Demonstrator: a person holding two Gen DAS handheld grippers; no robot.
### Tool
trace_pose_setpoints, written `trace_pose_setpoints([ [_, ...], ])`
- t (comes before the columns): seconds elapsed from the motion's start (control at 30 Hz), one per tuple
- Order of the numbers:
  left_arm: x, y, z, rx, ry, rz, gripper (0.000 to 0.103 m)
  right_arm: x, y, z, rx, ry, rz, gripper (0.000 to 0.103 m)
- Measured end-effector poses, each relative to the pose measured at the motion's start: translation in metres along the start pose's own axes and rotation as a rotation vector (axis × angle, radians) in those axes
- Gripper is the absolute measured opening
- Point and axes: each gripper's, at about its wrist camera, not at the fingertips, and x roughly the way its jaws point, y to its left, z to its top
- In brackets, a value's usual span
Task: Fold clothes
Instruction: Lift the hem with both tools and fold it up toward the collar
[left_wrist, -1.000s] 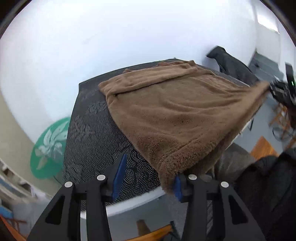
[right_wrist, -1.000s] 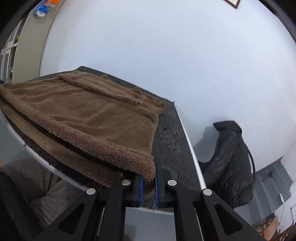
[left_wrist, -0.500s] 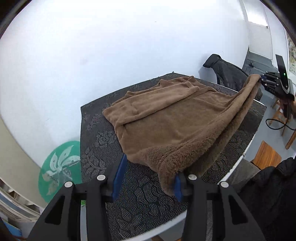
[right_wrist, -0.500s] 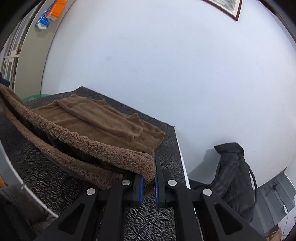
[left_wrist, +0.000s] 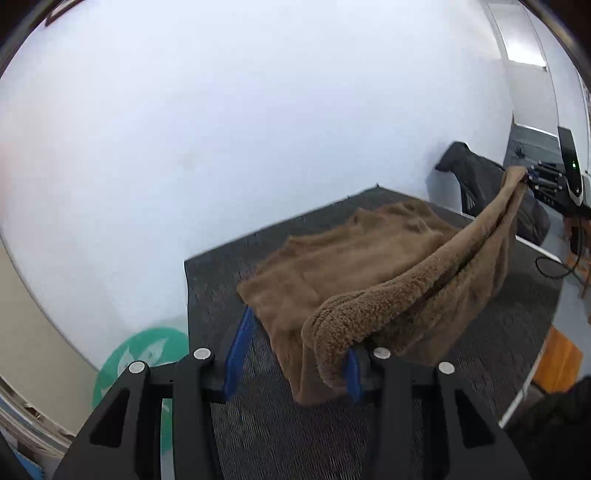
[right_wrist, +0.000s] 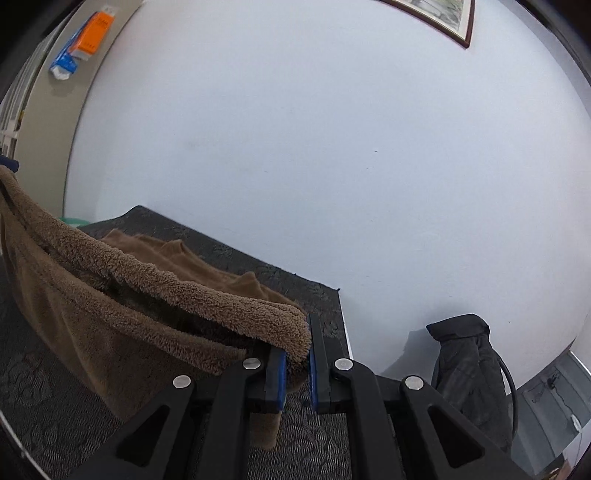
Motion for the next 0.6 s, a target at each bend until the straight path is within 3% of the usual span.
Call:
trace_pose_setpoints([
  [0.37, 0.091, 0.046, 0.057, -0.084, -0.003, 0.004, 0.048, 0.087, -0.013, 0.039, 0.063, 0.034, -0.019, 0.009],
  [0.6, 0.168, 0.075, 0.085, -0.114, 0.041, 0.026, 0.048, 0.153, -0.011, 0.062, 0.083, 0.06, -0.042, 0.009],
])
